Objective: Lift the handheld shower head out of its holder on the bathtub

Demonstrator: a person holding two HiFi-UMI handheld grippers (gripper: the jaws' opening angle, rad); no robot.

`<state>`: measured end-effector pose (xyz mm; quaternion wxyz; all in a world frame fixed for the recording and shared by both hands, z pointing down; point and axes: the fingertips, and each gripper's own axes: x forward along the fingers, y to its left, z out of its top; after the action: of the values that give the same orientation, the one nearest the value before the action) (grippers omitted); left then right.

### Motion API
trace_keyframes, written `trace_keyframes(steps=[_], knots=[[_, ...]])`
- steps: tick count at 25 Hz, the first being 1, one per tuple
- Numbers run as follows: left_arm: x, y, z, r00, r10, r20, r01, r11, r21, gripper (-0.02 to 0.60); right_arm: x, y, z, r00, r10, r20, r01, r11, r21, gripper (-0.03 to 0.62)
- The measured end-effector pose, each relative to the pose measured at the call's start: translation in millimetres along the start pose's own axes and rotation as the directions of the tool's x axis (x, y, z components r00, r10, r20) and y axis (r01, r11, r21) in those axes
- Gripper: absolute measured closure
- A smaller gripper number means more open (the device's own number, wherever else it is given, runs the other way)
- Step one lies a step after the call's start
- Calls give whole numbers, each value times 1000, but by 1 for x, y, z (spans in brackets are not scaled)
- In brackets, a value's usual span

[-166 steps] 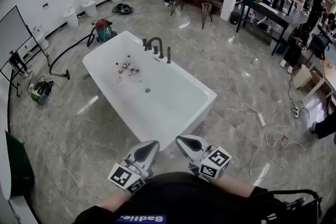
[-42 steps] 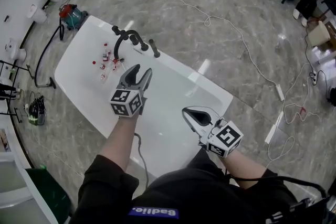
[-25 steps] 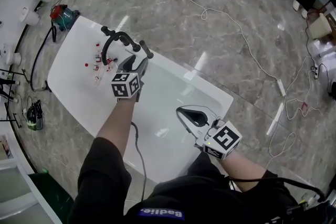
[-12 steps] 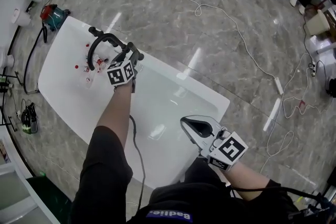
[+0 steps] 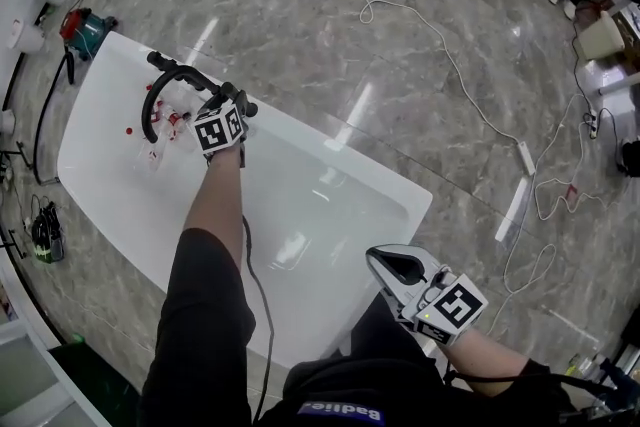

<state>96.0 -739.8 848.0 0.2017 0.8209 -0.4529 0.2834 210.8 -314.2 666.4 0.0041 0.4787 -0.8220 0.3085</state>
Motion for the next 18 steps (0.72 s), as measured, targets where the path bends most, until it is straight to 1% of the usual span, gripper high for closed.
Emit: trace_keyframes(steps=[3, 5, 6, 7, 8, 11, 13, 18], knots=[[13, -3, -2, 1000, -1, -19, 1, 1000, 20, 360, -7, -14, -3, 999, -34, -2, 34, 999, 27, 592], [19, -5, -5, 999, 16, -42, -14, 999, 47, 362, -11, -18, -5, 999, -42, 1, 42, 999, 28, 593], [19, -5, -5, 998, 34, -49, -31, 998, 59, 371, -12, -19, -6, 999, -41, 1, 41, 999, 32, 594], [18, -5, -3, 997, 52, -53, -48, 996, 70, 430, -12, -20, -8, 999, -39, -1, 39, 999, 38, 594], [17, -5, -2, 996, 64, -55, -59, 995, 81, 442, -13, -19, -9, 999, -36, -4, 36, 998, 42, 594], [16, -10, -2, 995, 69, -69, -61, 992, 112, 443, -15, -18, -10, 999, -32, -3, 32, 998, 45, 594], [12, -12, -1, 996, 68, -61, -61, 991, 115, 443, -16, -15, -8, 999, -33, 3, 33, 998, 49, 594], [-14, -15, 9, 998, 70, 6, -70, 991, 113, 445, -19, -6, -4, 999, -32, 11, 32, 999, 44, 594]])
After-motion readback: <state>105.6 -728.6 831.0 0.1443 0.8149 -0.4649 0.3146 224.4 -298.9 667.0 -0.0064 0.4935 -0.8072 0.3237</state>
